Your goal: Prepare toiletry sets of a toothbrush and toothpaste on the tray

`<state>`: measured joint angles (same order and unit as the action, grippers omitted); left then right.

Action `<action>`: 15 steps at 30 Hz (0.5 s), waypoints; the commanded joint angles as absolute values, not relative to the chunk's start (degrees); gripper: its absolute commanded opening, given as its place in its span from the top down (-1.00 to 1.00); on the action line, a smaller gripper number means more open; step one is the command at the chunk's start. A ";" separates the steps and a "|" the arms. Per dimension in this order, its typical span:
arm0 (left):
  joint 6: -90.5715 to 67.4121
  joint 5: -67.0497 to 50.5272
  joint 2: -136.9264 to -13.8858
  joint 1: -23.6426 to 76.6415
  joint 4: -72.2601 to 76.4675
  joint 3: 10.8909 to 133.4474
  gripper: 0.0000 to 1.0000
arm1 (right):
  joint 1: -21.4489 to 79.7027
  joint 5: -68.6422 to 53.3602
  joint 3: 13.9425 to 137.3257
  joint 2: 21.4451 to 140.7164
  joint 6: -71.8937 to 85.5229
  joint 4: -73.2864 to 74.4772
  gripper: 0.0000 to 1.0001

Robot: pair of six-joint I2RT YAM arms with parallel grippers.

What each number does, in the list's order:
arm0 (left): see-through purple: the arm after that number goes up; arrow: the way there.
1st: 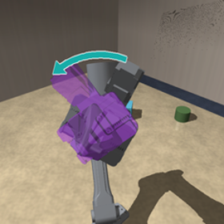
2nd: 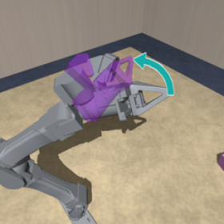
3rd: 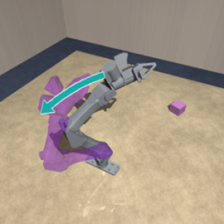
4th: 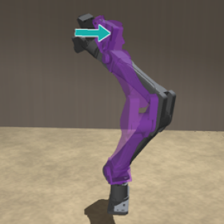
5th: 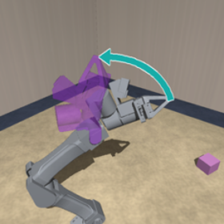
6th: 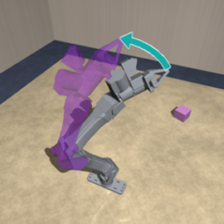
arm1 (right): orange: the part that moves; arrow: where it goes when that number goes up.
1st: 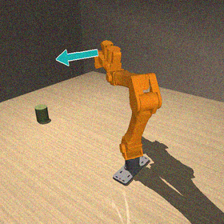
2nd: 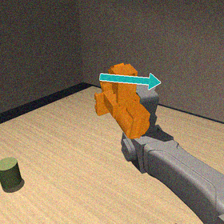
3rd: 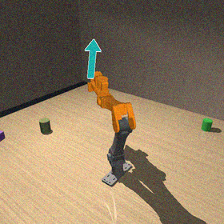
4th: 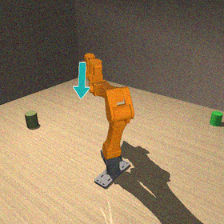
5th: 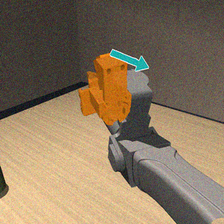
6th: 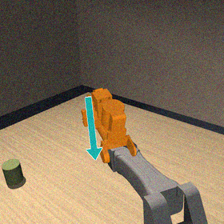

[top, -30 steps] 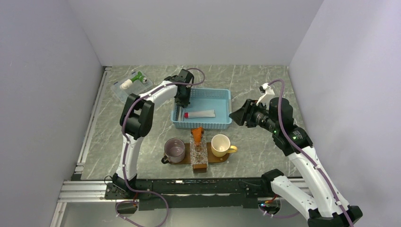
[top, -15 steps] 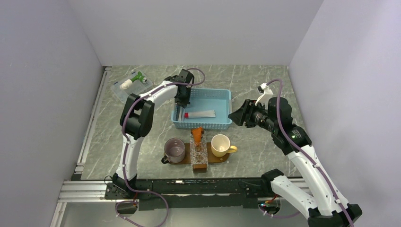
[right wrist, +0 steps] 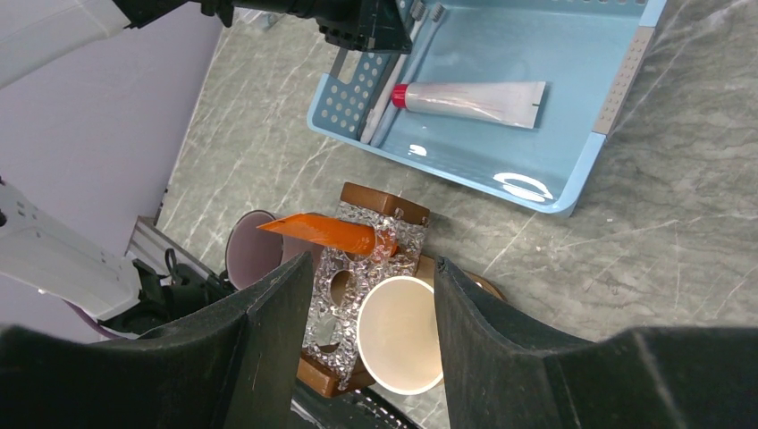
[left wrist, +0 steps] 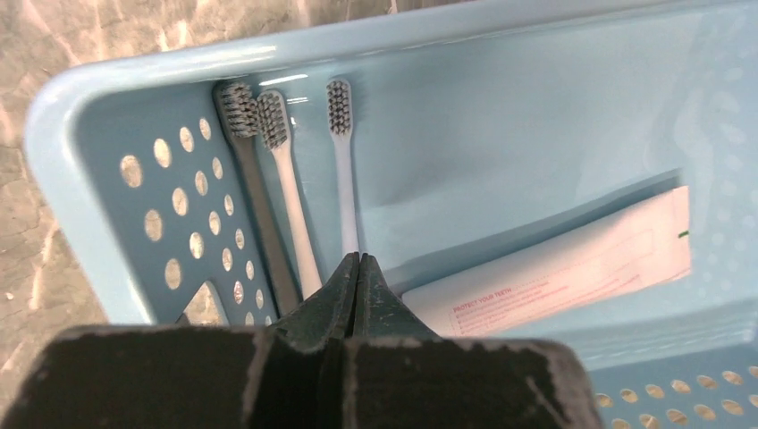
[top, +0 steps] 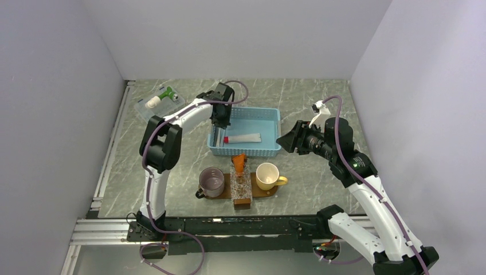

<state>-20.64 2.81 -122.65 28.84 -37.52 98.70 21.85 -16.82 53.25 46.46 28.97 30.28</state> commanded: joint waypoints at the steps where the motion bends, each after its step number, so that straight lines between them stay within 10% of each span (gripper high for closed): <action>1: -20.01 3.22 -118.69 29.05 -36.28 99.38 0.90 | 22.08 -17.14 53.57 46.19 28.92 27.85 -0.09; 7: -19.69 6.29 -121.00 29.06 -38.72 101.91 0.24 | 22.19 -17.06 53.46 46.19 28.74 27.99 -0.10; 15: -19.86 6.50 -123.53 29.06 -38.40 102.82 0.06 | 22.14 -17.06 53.24 45.99 28.73 27.94 -0.10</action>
